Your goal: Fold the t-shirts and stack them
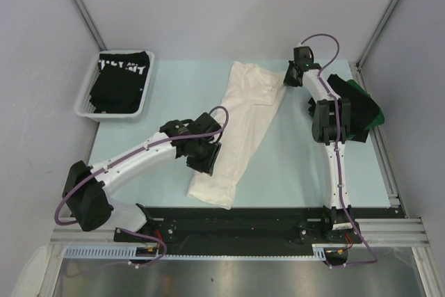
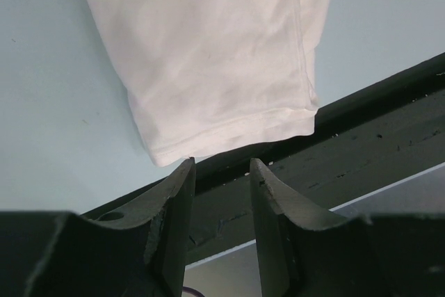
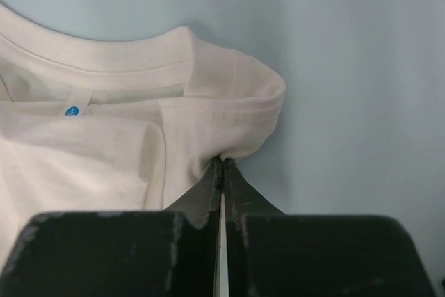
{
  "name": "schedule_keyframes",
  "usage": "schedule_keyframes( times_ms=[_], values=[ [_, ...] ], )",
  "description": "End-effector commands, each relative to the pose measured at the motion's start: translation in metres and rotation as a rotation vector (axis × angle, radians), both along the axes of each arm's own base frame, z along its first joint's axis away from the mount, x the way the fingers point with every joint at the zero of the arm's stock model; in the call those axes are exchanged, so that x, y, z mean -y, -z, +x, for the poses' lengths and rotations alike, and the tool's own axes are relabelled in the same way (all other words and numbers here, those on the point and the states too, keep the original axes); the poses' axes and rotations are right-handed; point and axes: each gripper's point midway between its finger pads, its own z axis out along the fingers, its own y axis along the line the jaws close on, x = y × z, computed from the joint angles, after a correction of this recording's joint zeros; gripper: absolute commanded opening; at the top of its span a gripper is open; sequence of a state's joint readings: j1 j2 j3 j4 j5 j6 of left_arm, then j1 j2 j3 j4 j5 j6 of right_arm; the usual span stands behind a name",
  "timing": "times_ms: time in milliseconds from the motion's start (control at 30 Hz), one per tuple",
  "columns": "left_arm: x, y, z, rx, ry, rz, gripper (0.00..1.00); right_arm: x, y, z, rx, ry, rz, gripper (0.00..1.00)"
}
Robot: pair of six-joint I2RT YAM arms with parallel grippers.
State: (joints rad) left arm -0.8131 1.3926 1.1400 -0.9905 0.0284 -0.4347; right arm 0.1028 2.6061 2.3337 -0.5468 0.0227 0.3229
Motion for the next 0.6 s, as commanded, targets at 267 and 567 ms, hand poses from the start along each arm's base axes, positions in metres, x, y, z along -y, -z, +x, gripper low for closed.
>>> schedule_keyframes(
  times_ms=[267,567],
  values=[
    [0.003,-0.007,0.009,0.014,0.016,-0.001,0.42,0.001,-0.026,0.044,0.170,0.004,0.065,0.00],
    [0.004,-0.003,0.008,-0.006,0.023,0.009,0.42,-0.010,-0.047,0.069,0.298,0.003,0.150,0.00]
  ],
)
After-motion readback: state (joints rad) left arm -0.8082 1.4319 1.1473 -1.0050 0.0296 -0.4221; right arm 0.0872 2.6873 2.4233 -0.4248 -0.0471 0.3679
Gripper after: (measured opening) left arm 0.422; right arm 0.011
